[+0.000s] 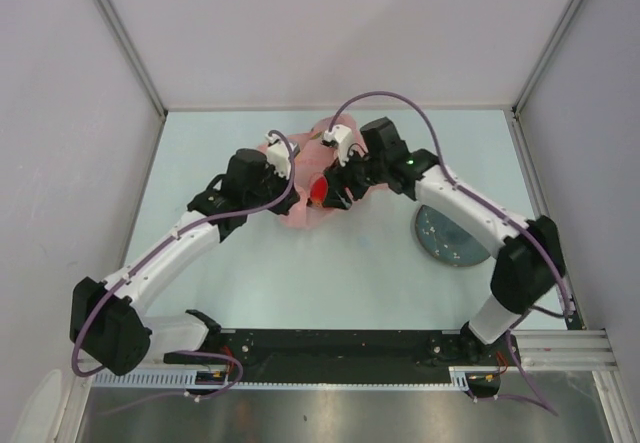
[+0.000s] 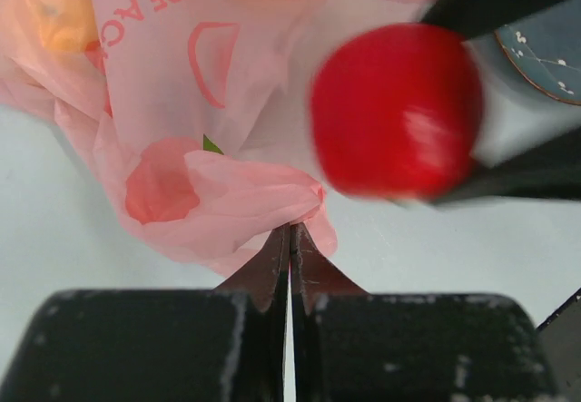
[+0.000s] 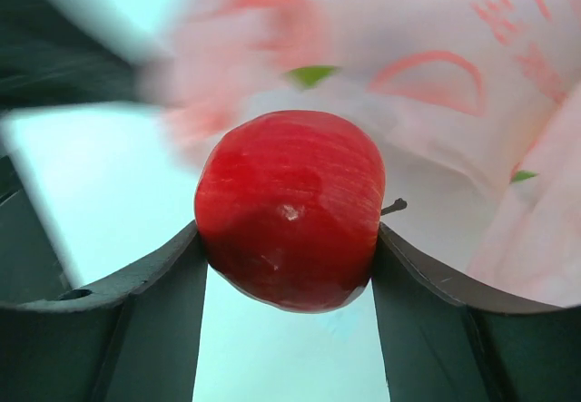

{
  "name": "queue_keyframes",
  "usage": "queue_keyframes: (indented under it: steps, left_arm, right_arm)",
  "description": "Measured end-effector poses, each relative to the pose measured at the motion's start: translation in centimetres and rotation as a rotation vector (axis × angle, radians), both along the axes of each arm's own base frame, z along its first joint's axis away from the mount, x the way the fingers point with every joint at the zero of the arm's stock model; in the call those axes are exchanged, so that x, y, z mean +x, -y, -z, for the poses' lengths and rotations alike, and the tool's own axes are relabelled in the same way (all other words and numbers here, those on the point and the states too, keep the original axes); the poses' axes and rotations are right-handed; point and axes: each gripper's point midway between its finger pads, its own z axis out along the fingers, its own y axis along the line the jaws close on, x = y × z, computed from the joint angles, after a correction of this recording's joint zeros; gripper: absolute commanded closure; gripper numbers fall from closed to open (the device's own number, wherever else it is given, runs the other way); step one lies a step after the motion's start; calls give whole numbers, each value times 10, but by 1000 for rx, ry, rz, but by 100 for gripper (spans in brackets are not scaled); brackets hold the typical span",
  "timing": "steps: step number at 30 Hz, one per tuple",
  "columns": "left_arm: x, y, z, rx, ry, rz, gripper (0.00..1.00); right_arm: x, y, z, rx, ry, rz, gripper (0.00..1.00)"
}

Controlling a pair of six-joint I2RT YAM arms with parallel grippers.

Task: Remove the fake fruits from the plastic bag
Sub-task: Take out the fake fruit from the plastic bag, then place the fake fruit on the plate.

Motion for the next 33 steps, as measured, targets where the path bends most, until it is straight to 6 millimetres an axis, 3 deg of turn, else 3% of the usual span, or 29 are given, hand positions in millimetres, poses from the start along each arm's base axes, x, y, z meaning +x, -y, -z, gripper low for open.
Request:
queue_keyframes:
  steps: [2, 4, 7, 14, 18, 26, 33]
  left_arm:
    - [2, 0, 4, 3, -11, 1, 100]
    - [4, 2, 6, 2, -19, 4, 100]
    - [8, 2, 4, -5, -20, 7, 100]
    - [14, -2, 2, -23, -17, -1, 100]
    - [15, 0, 3, -31, -21, 10, 100]
    - [12, 4, 10, -17, -32, 65, 100]
    - [9, 5, 14, -3, -36, 94, 100]
  right_arm:
    - [-24, 8, -30, 41, 10, -91, 59]
    - [-47, 26, -47, 59, -10, -163, 59]
    - [-61, 60, -46, 52, -82, -202, 60]
    - [-70, 178, -8, 44, -362, -43, 59]
    - [-64, 230, 24, 121, -502, 77, 59]
    - [-47, 283, 103, 305, -773, 225, 59]
    - [-41, 299, 111, 386, -843, 335, 57]
